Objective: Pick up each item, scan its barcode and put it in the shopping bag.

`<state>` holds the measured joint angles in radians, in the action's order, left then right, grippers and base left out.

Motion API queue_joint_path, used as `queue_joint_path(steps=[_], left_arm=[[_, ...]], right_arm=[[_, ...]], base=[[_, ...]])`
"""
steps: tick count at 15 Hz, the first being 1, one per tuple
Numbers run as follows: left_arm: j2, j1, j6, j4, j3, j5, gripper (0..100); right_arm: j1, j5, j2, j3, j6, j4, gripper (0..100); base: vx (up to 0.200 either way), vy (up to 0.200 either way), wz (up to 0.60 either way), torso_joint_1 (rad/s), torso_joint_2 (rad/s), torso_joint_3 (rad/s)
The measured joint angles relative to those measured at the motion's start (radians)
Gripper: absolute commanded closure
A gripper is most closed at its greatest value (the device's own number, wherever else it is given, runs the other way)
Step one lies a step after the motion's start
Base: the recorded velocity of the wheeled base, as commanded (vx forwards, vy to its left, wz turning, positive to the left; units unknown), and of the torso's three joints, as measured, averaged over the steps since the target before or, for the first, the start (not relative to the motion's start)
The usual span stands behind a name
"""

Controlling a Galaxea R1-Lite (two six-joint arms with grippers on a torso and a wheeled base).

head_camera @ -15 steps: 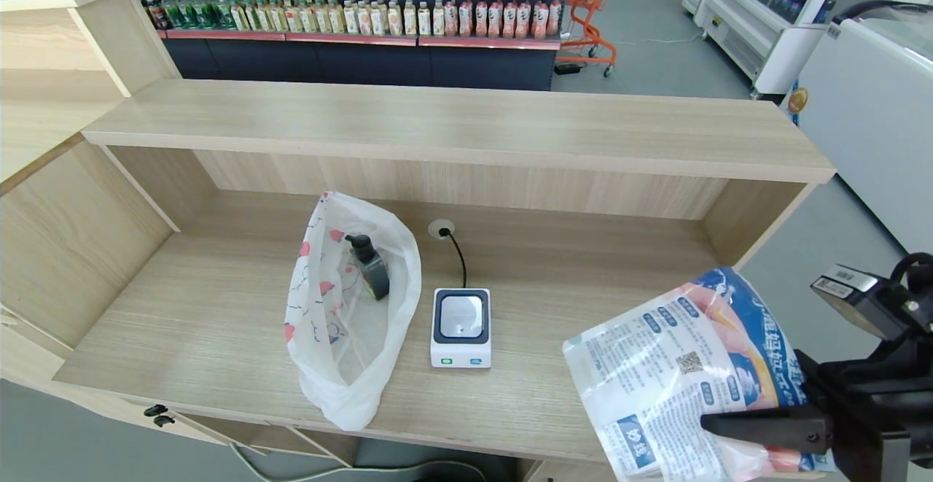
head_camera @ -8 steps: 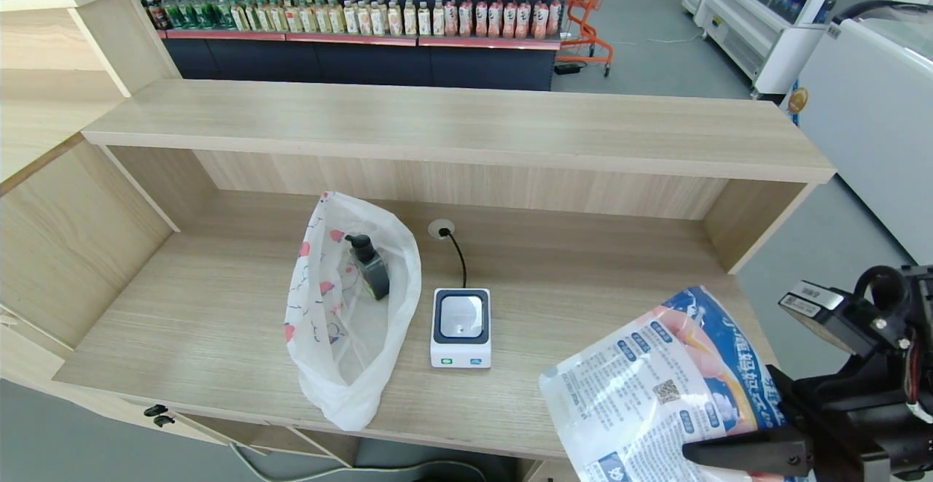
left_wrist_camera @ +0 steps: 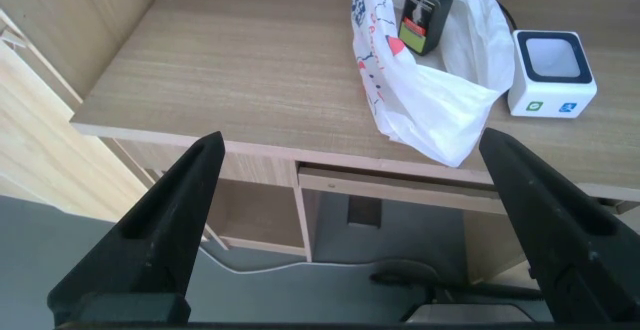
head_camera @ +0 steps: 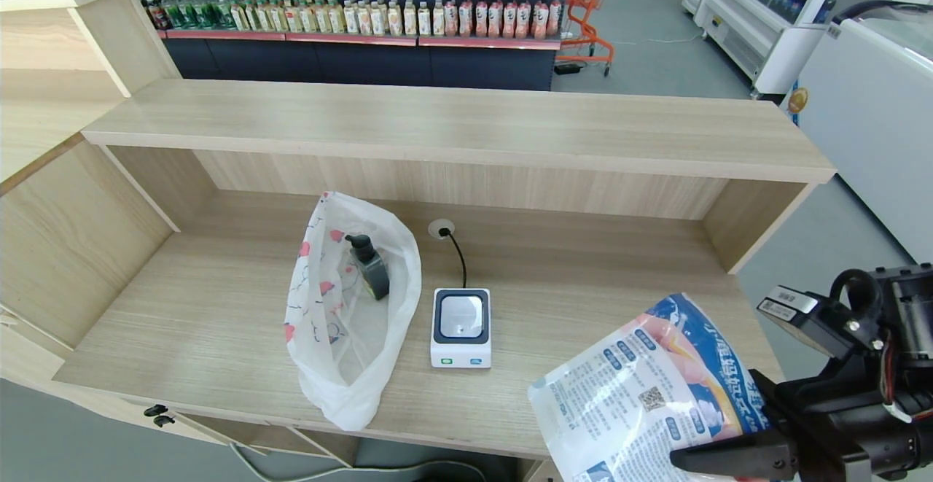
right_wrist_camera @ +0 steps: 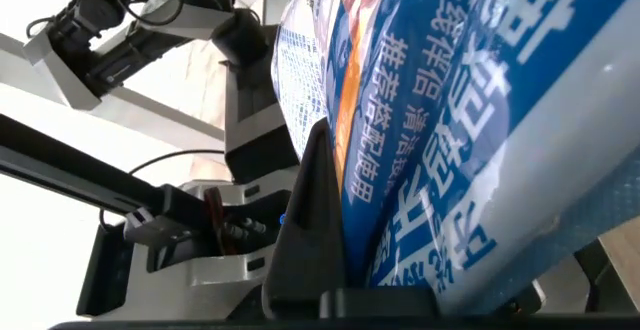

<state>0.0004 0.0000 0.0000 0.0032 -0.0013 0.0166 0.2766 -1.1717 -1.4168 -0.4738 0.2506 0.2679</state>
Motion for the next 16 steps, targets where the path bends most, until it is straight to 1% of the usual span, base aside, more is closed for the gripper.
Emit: queue_joint_path(steps=[9, 16], left_arm=[[0.000, 0.000, 0.000, 0.000, 0.000, 0.000, 0], [0.000, 0.000, 0.000, 0.000, 0.000, 0.000, 0]], right_arm=[[0.011, -0.001, -0.009, -0.046, -0.063, 0.008, 100], [0.016, -0.001, -0.010, -0.050, -0.061, 0.009, 100]], base=[[0.000, 0.000, 0.00, 0.000, 0.00, 0.000], [0.000, 0.000, 0.00, 0.000, 0.00, 0.000]])
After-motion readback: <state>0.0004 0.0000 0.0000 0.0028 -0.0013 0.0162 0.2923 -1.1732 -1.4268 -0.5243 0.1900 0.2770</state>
